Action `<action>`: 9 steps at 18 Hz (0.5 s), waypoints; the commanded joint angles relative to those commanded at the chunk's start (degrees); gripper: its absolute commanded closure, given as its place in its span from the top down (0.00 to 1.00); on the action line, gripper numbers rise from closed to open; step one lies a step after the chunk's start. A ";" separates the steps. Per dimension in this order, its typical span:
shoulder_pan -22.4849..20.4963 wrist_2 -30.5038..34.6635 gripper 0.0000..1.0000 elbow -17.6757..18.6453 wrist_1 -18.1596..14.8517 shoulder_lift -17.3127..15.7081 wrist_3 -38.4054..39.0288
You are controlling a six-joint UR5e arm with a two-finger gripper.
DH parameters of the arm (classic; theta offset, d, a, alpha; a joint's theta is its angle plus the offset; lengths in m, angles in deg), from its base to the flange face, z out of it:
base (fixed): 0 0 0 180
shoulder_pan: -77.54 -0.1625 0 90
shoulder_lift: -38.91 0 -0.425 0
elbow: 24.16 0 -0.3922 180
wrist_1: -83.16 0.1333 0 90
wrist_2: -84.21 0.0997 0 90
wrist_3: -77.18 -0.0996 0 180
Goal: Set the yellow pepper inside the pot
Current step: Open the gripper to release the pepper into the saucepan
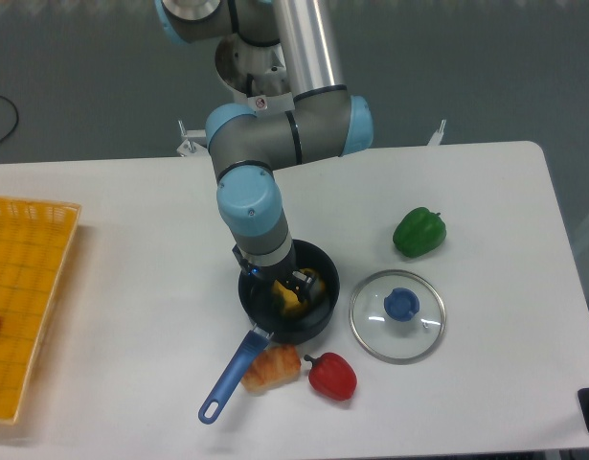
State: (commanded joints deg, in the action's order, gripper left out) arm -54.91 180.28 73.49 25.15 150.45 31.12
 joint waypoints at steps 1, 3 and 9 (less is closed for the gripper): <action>-0.09 0.00 1.00 -0.18 0.09 -0.09 -0.52; -0.18 0.09 1.00 -1.14 -0.17 -0.09 -2.71; -2.72 0.17 1.00 -1.76 -2.19 -3.08 -11.68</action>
State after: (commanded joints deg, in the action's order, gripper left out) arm -57.63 180.45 71.73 22.96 147.38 19.44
